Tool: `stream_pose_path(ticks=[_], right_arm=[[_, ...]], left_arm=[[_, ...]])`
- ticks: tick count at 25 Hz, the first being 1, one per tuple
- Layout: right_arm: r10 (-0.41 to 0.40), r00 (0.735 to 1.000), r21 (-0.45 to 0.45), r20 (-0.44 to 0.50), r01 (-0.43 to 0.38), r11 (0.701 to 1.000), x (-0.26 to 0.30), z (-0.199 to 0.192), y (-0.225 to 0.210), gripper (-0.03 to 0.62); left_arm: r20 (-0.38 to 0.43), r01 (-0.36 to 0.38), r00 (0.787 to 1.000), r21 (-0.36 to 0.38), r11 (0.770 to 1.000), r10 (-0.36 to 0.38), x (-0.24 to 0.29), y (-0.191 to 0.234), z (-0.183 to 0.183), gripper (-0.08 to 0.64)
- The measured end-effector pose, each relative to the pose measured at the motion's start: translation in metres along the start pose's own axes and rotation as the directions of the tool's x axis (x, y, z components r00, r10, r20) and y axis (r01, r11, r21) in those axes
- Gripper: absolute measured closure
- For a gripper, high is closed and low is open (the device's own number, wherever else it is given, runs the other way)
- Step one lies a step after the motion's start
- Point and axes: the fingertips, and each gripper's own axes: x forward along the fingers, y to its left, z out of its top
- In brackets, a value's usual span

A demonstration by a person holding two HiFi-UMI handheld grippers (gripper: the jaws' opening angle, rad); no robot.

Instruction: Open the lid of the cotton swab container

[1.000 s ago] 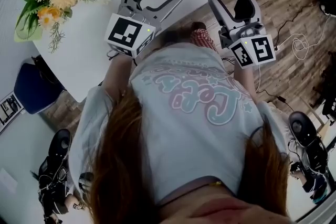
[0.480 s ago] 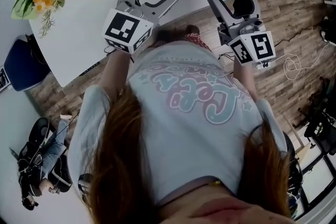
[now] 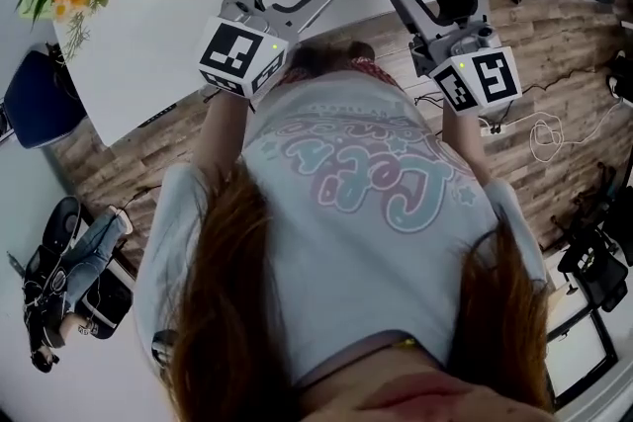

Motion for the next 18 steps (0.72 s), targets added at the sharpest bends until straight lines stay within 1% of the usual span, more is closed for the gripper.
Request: stream_pose_path(ticks=[7,12,18], right_arm=[[0.046,0.999,-0.006,-0.026,-0.046,0.999,0.006,-0.004,-0.009,0.235],[0.062,0.997,-0.004,-0.044,-0.063,0.998,0.006,-0.008,-0.013,0.235],[0.077,0.996,0.000,-0.054,-0.077,0.997,0.009,-0.012,-0.015,0.235]], left_arm=[[-0.034,-0.009,0.999,0.008,1.000,0.009,0.013,0.000,-0.020,0.238],[-0.072,-0.013,0.997,0.011,1.000,0.014,0.022,-0.003,-0.036,0.238],[-0.128,0.001,0.992,0.026,1.000,0.002,0.031,-0.002,-0.059,0.238]])
